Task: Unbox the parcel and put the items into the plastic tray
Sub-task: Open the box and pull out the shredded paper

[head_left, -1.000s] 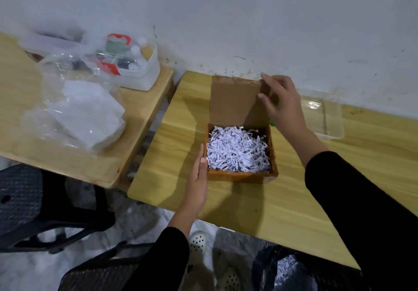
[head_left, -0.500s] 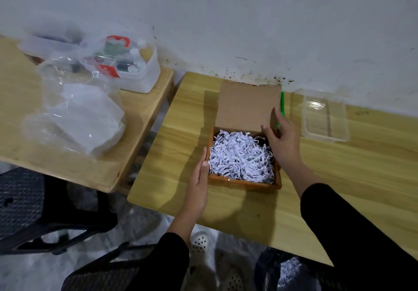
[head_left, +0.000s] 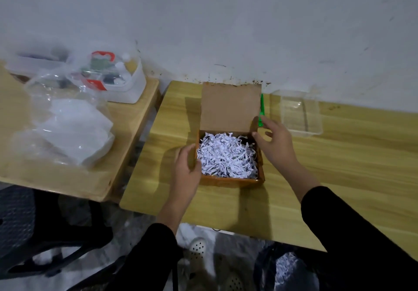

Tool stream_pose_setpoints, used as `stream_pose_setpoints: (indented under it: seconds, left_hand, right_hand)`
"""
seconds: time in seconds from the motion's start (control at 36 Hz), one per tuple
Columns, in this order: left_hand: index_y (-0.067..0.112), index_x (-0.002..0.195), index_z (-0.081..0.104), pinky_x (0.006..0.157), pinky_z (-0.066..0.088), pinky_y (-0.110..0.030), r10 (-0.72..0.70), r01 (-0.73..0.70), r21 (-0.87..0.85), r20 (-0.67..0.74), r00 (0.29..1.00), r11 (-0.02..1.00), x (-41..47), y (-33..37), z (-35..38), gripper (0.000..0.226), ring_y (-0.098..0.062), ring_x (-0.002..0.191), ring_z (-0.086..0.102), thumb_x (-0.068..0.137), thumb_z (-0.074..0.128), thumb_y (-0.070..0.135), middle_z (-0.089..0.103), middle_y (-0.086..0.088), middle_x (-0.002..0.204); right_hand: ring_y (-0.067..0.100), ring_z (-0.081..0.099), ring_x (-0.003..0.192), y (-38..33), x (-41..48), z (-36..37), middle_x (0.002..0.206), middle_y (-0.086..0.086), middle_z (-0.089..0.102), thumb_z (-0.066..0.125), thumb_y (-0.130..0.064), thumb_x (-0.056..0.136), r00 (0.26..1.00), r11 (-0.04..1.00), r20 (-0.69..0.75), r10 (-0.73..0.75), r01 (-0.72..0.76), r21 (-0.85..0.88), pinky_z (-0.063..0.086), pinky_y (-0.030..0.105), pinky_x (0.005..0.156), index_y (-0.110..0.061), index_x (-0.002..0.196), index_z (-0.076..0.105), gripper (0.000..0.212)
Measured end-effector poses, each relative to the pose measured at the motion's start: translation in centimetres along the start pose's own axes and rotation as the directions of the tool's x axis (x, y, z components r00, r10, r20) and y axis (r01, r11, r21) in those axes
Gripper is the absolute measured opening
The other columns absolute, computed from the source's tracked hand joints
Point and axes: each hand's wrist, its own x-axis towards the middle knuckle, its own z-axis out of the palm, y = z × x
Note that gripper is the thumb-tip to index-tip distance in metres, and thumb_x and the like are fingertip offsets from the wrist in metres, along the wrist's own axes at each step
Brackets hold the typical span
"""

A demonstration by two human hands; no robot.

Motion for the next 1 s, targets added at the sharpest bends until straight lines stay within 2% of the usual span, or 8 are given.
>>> stream_pose_setpoints:
  seconds: [0.06,0.11,0.19,0.25,0.31,0.47,0.61,1.0]
  left_hand:
    - [0.009,0.124,0.054,0.078,0.031,0.006,0.09,-0.096,0.067,0.084,0.992,0.993,0.7,1.4,-0.3,0.038,0.002,0.097,0.05,0.087,0.059,0.002,0.047,0.001,0.116]
    - [0.011,0.129,0.05,0.079,0.029,0.005,0.131,-0.169,0.129,0.262,0.956,0.977,1.8,2.7,-0.4,0.046,-0.002,0.106,0.048,0.085,0.063,0.008,0.046,0.001,0.124]
    - [0.011,0.141,0.035,0.098,0.021,-0.009,0.156,-0.392,0.375,0.526,0.836,0.84,3.8,3.6,0.4,0.076,-0.018,0.131,0.033,0.076,0.073,0.019,0.036,-0.004,0.141]
    - [0.011,0.146,0.022,0.109,0.019,-0.024,0.074,-0.493,0.522,0.63,0.773,0.697,4.7,3.8,1.3,0.094,-0.023,0.137,0.023,0.072,0.076,0.028,0.026,-0.005,0.149]
    - [0.01,0.148,0.011,0.113,0.016,-0.031,-0.05,-0.51,0.59,0.683,0.729,0.626,5.1,3.8,2.1,0.102,-0.026,0.14,0.014,0.073,0.075,0.033,0.017,-0.007,0.153]
    - [0.011,0.148,0.008,0.113,0.025,-0.042,-0.129,-0.507,0.601,0.714,0.689,0.618,6.4,2.2,3.3,0.113,-0.031,0.136,0.023,0.067,0.078,0.045,0.025,-0.009,0.143]
    - [0.008,0.145,0.011,0.107,0.034,-0.043,-0.167,-0.507,0.632,0.706,0.688,0.586,6.5,1.5,4.0,0.104,-0.034,0.129,0.033,0.07,0.079,0.036,0.026,-0.012,0.137]
    - [0.005,0.13,0.029,0.102,0.037,-0.039,-0.192,-0.541,0.659,0.709,0.678,0.522,7.1,1.7,4.3,0.084,-0.032,0.124,0.034,0.067,0.081,0.024,0.032,-0.012,0.129]
  right_hand:
    - [0.021,0.054,0.104,-0.5,-0.9,-0.7,0.122,0.012,0.053,0.068,-0.017,0.082,0.996,0.995,0.007,-0.088,0.088,-0.046,0.048,0.037,0.096,-0.01,0.126,0.055,0.046]
    - [0.02,0.054,0.104,-1.0,-1.6,-1.1,0.116,0.01,0.053,0.07,-0.018,0.08,0.975,0.976,0.128,-0.184,0.196,-0.093,0.046,0.039,0.098,-0.01,0.122,0.058,0.044]
    - [0.025,0.047,0.116,-1.3,-2.0,-0.5,0.126,0.014,0.048,0.073,-0.022,0.077,0.879,0.928,0.43,-0.207,0.315,-0.197,0.034,0.03,0.104,-0.01,0.13,0.049,0.059]
    - [0.031,0.04,0.124,-1.1,-2.0,0.3,0.133,0.016,0.04,0.076,-0.027,0.071,0.821,0.895,0.547,-0.164,0.358,-0.268,0.035,0.034,0.107,-0.013,0.137,0.04,0.076]
    - [0.033,0.032,0.129,-1.1,-1.9,1.0,0.14,0.015,0.032,0.076,-0.028,0.07,0.792,0.872,0.606,-0.072,0.345,-0.347,0.035,0.041,0.108,-0.018,0.142,0.029,0.087]
    - [0.037,0.027,0.131,-1.6,-0.9,2.3,0.144,0.014,0.025,0.074,-0.035,0.07,0.719,0.774,0.694,0.043,0.415,-0.478,0.026,0.04,0.111,-0.016,0.148,0.005,0.106]
    - [0.039,0.034,0.127,-1.6,-1.2,3.7,0.142,0.015,0.028,0.067,-0.033,0.078,0.74,0.745,0.668,0.076,0.403,-0.532,0.03,0.044,0.106,-0.017,0.148,-0.004,0.101]
    - [0.041,0.041,0.117,-1.7,-0.5,4.8,0.13,0.017,0.038,0.068,-0.039,0.075,0.778,0.771,0.62,0.103,0.331,-0.544,0.04,0.049,0.1,-0.02,0.143,0.018,0.086]
